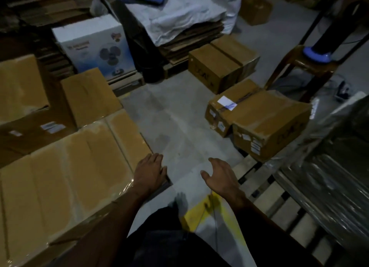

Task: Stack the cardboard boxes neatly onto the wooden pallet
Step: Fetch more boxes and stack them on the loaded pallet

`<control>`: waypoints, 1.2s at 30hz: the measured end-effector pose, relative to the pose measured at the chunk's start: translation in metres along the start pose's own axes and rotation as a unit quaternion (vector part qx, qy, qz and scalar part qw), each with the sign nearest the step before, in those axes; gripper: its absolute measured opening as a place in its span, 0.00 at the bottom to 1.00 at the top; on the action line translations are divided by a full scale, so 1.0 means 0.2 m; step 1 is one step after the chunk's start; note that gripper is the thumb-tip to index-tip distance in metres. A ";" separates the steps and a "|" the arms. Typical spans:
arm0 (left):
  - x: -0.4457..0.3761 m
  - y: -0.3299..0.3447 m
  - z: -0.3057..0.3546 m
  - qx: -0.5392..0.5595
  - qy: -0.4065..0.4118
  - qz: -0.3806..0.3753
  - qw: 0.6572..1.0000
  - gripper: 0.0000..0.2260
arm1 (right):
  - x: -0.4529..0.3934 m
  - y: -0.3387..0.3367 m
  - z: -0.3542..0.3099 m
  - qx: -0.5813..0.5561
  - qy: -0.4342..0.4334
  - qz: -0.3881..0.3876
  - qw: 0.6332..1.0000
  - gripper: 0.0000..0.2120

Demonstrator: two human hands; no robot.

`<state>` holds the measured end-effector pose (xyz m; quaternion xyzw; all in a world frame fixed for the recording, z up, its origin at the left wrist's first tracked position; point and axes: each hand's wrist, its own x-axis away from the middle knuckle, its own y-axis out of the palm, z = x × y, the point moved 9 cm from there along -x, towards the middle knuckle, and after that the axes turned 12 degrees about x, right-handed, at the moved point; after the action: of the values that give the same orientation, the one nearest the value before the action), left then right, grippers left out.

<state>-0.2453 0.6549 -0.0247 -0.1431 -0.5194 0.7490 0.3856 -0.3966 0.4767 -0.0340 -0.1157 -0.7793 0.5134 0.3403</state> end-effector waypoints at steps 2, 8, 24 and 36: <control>-0.17 0.02 0.05 0.004 0.012 0.003 1.000 0.24 | -0.12 -0.06 0.06 0.003 0.004 -0.001 1.000 0.32; -0.86 0.10 0.07 0.032 0.003 -0.017 0.999 0.29 | -0.67 -0.21 0.21 0.009 0.024 -0.018 0.999 0.32; -2.47 -0.23 0.06 0.011 -0.062 -0.054 0.997 0.26 | -2.26 -1.05 0.31 -0.006 0.044 -0.020 0.999 0.33; -3.56 -0.49 0.09 0.001 -0.156 -0.032 0.987 0.27 | -3.49 -1.63 0.34 0.018 -0.037 -0.052 0.998 0.33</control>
<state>0.2566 0.1413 -0.0628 -0.0073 -0.5766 0.7503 0.3234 0.1325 -0.0878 -0.0517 -0.0497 -0.7872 0.5126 0.3393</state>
